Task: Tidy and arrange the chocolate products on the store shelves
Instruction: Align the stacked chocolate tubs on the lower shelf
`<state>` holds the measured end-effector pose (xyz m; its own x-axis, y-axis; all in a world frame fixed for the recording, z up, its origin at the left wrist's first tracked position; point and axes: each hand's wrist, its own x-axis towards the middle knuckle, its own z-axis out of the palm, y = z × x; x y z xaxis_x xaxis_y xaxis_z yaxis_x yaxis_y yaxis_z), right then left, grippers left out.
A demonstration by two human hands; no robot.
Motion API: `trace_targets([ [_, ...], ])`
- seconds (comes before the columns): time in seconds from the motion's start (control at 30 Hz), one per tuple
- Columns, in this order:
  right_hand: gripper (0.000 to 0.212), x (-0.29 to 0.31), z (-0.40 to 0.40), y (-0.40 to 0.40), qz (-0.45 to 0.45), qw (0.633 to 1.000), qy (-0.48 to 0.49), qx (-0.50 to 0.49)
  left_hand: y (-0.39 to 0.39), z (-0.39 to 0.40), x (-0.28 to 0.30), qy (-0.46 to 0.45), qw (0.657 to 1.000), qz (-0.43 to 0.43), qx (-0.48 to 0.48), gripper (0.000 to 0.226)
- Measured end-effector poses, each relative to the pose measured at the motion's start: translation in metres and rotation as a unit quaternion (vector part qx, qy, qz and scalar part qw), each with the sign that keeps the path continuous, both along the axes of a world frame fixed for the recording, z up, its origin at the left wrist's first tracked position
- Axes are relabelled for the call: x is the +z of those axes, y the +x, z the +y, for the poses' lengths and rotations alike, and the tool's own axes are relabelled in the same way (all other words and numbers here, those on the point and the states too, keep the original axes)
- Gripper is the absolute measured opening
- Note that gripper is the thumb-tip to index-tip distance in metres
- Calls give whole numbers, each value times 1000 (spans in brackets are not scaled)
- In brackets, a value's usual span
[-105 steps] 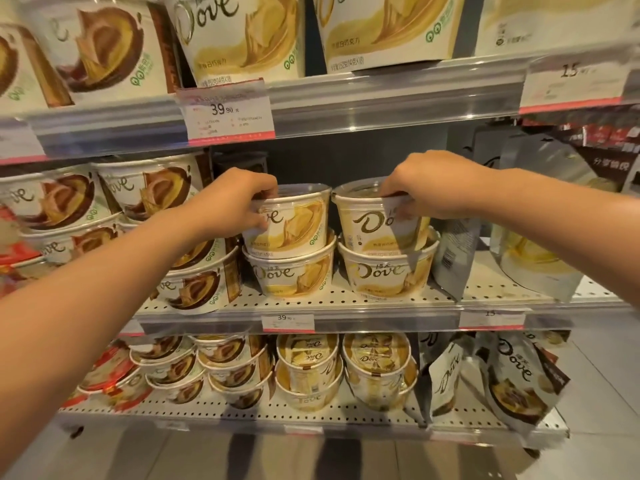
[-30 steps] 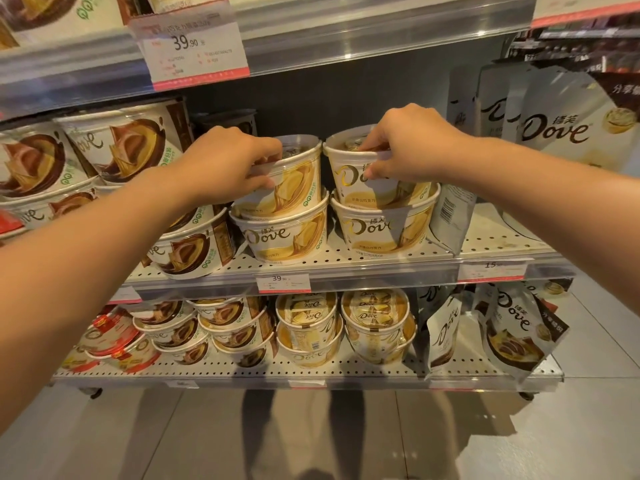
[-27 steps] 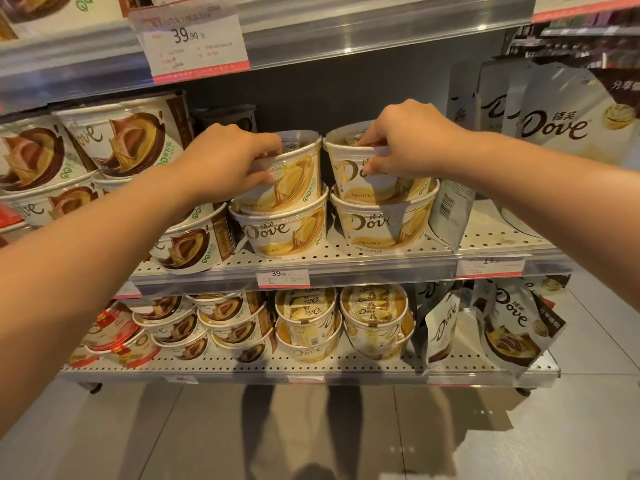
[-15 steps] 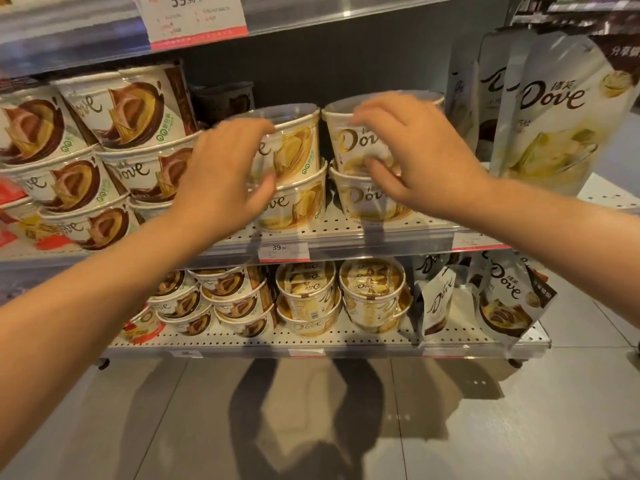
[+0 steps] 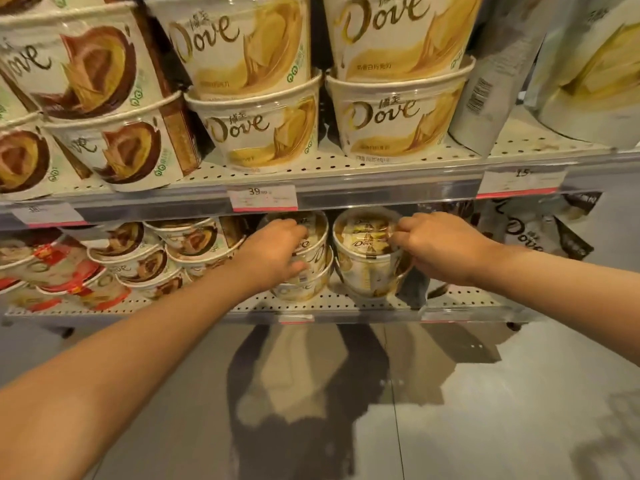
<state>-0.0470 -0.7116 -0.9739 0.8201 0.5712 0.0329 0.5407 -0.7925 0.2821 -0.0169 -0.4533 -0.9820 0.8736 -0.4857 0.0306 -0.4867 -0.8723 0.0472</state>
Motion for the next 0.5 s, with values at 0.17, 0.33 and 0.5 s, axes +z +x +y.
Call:
trace_targets([
  [0.17, 38, -19, 3, 14, 26, 999, 12, -27, 23, -12, -27, 20, 999, 31, 31, 26],
  [0.33, 27, -18, 9, 23, 19, 999, 44, -1, 26, -1, -28, 39, 998, 42, 0, 17],
  [0.5, 17, -25, 23, 29, 25, 995, 99, 17, 23, 38, -29, 13, 997, -19, -73, 20],
])
